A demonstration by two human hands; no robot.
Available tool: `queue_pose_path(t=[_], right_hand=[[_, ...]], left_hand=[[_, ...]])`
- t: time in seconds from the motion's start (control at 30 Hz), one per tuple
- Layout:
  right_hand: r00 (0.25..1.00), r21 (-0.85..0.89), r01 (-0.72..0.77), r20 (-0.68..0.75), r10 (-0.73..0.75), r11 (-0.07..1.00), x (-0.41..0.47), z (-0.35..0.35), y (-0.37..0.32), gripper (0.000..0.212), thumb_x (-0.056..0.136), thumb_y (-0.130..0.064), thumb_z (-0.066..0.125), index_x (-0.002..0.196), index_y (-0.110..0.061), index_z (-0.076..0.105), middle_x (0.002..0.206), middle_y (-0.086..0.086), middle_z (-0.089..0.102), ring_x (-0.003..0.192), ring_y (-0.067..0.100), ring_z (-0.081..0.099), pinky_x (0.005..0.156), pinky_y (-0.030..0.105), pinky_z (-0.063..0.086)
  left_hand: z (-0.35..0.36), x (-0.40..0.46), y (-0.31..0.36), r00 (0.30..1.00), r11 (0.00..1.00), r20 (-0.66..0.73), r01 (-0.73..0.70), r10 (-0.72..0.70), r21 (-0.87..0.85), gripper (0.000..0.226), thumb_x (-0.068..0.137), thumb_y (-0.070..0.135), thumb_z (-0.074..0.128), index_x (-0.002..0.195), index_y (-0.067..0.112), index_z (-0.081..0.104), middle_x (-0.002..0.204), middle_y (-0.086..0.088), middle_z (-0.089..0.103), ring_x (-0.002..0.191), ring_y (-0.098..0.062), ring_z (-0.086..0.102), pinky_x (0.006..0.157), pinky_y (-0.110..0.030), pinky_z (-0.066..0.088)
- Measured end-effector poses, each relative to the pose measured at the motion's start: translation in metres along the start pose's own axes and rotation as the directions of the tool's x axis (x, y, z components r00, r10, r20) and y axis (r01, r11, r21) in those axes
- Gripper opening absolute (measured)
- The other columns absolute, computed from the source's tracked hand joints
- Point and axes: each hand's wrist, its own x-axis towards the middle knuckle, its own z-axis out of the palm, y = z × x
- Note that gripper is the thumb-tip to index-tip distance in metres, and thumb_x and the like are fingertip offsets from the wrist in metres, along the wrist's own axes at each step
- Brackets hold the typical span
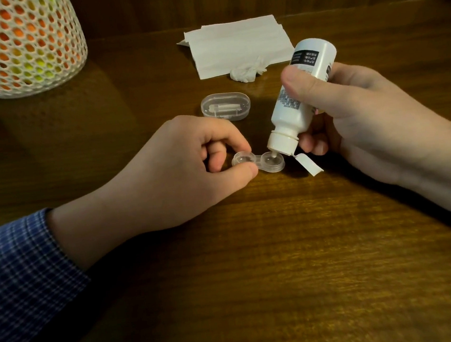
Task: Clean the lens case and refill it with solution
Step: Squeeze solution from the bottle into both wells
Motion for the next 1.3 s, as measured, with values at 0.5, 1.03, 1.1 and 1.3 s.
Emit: queue_pose_path(t=[0.5,1.03,1.1,1.3], right_hand=[[0.999,0.013,-0.031,-0.010,0.031,0.999,0.0012,0.0015,-0.0027,0.018,0.095,-0.040,0.063,0.097,-0.022,0.063,0.065,-0.007,0.071,0.050,0.011,0.055,0.042,0.019,0.042],[0.999,0.021,-0.047,-0.010,0.047,0.999,0.0020,0.0010,-0.0026,0.018,0.096,-0.040,0.063,0.098,-0.022,0.063,0.065,-0.007,0.071,0.049,0.011,0.055,0.042,0.019,0.042],[0.999,0.020,-0.042,-0.009,0.042,0.999,0.0019,0.0012,-0.0025,0.018,0.096,-0.040,0.063,0.097,-0.022,0.063,0.065,-0.007,0.070,0.049,0.011,0.054,0.042,0.019,0.041],[0.999,0.021,-0.043,-0.004,0.044,0.999,0.0021,0.0011,-0.0031,0.019,0.096,-0.040,0.064,0.098,-0.021,0.062,0.066,-0.006,0.071,0.049,0.011,0.054,0.042,0.019,0.041]], left_hand=[[-0.0003,-0.0009,-0.0004,1.000,1.000,-0.003,-0.007,0.007,-0.003,0.023,0.080,0.047,0.065,0.097,0.033,0.073,0.073,0.008,0.064,0.073,-0.018,0.061,0.068,-0.018,0.048],[0.0005,-0.0008,-0.0020,1.000,1.000,-0.014,-0.019,0.019,0.010,0.022,0.080,0.046,0.068,0.098,0.034,0.072,0.073,0.008,0.065,0.068,-0.019,0.061,0.065,-0.024,0.050],[0.0007,-0.0006,-0.0025,1.000,1.000,-0.017,-0.018,0.018,0.012,0.021,0.080,0.045,0.069,0.098,0.034,0.072,0.073,0.007,0.064,0.068,-0.019,0.061,0.065,-0.025,0.050],[-0.0001,-0.0004,-0.0022,1.000,1.000,-0.010,-0.010,0.011,0.013,0.023,0.080,0.047,0.067,0.099,0.034,0.073,0.073,0.009,0.064,0.071,-0.016,0.061,0.066,-0.018,0.049]])
